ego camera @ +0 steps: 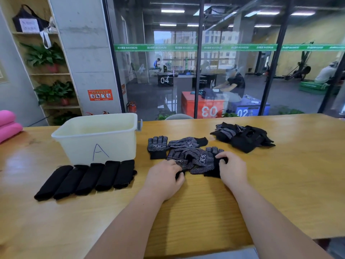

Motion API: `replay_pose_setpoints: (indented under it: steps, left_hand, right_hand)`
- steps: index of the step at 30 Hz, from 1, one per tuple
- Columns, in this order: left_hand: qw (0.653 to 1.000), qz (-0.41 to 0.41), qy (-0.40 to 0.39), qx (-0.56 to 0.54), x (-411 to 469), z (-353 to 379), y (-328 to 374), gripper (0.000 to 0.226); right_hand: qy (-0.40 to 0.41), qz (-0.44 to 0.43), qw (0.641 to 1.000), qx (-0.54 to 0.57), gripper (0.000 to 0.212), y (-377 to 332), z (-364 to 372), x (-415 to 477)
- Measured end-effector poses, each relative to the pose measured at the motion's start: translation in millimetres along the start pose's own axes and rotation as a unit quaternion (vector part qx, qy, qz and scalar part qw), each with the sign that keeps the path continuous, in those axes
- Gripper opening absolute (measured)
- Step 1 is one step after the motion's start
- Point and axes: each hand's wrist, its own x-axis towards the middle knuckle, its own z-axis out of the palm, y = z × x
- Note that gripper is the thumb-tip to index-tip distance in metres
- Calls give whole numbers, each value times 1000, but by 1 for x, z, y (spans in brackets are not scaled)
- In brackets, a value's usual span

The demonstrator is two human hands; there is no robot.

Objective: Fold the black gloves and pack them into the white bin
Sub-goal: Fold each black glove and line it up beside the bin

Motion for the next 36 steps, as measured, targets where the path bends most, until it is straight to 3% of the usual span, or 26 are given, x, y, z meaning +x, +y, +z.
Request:
replay_pose_setpoints:
  steps: [3, 8, 15, 19, 22, 27, 33, 36]
  left_hand:
    - [999, 13, -27, 16, -7, -10, -2, 44]
    - [997, 32, -53, 37, -32, -26, -9, 48]
    - [999, 24, -17, 26, -67, -33, -16, 48]
    - [999, 3, 46, 14, -81, -27, -18, 47]
    - [997, -10, 69, 11, -84, -24, -18, 45]
    - [998, -19, 65, -9, -84, -24, -20, 49]
    - [998, -17, 61, -17, -85, -24, -21, 50]
    - [997, -21, 76, -24, -86, -21, -22, 49]
  right_hand:
    - [3, 12, 1000, 29, 31, -5, -2, -1]
    - [-39, -12, 998, 44, 58, -13, -15, -12]
    - [-102, -162, 977, -94, 72, -30, -30, -18]
    - [-103, -257, 948, -154, 79, -58, -55, -10]
    - [-153, -278, 932, -174, 80, -82, -78, -3]
    - [-249, -267, 920, -144, 52, -124, -113, 2]
    - [-299, -285, 905, -103, 14, -156, -131, 6]
    - [-310, -274, 906, -95, 12, -164, -130, 13]
